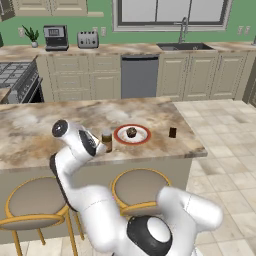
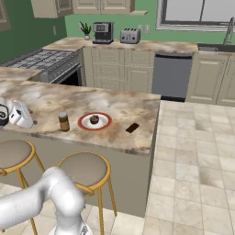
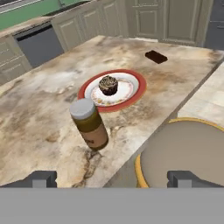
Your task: Take the cinnamon bottle from the cabinet and place it on the dining table, next to the plate with the cupcake. Then take the chocolate from the dining counter and place it on the cupcake plate.
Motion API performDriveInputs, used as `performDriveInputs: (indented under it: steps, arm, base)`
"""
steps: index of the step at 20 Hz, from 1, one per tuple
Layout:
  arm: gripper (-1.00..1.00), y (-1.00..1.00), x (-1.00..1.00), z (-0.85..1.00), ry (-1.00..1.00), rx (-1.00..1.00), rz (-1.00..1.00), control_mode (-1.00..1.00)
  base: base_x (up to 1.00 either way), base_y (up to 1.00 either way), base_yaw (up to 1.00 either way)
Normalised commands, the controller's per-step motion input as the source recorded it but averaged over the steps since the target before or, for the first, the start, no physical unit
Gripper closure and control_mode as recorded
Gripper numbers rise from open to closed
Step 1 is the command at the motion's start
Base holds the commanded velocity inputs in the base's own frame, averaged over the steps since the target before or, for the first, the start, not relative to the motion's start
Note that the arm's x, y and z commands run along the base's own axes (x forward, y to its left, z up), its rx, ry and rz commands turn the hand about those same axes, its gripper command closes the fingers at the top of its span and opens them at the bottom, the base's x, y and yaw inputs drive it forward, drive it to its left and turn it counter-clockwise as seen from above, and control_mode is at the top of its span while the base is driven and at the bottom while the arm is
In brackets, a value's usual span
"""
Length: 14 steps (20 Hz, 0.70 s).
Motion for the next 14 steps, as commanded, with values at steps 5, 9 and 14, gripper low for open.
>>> performDriveInputs:
  steps: [5,9,14]
  arm:
    - [-1.0,-0.49,-0.45,0.54,0.0,0.21,0.11,-1.0]
    - [-1.0,-0.54,-0.35,0.55,0.0,0.25,0.14,-1.0]
    - [-1.0,-0.52,-0.26,0.47,0.0,0.25,0.15,-1.0]
  base:
    - [0.0,0.0,0.0]
    - [0.0,0.0,0.0]
    - [0.0,0.0,0.0]
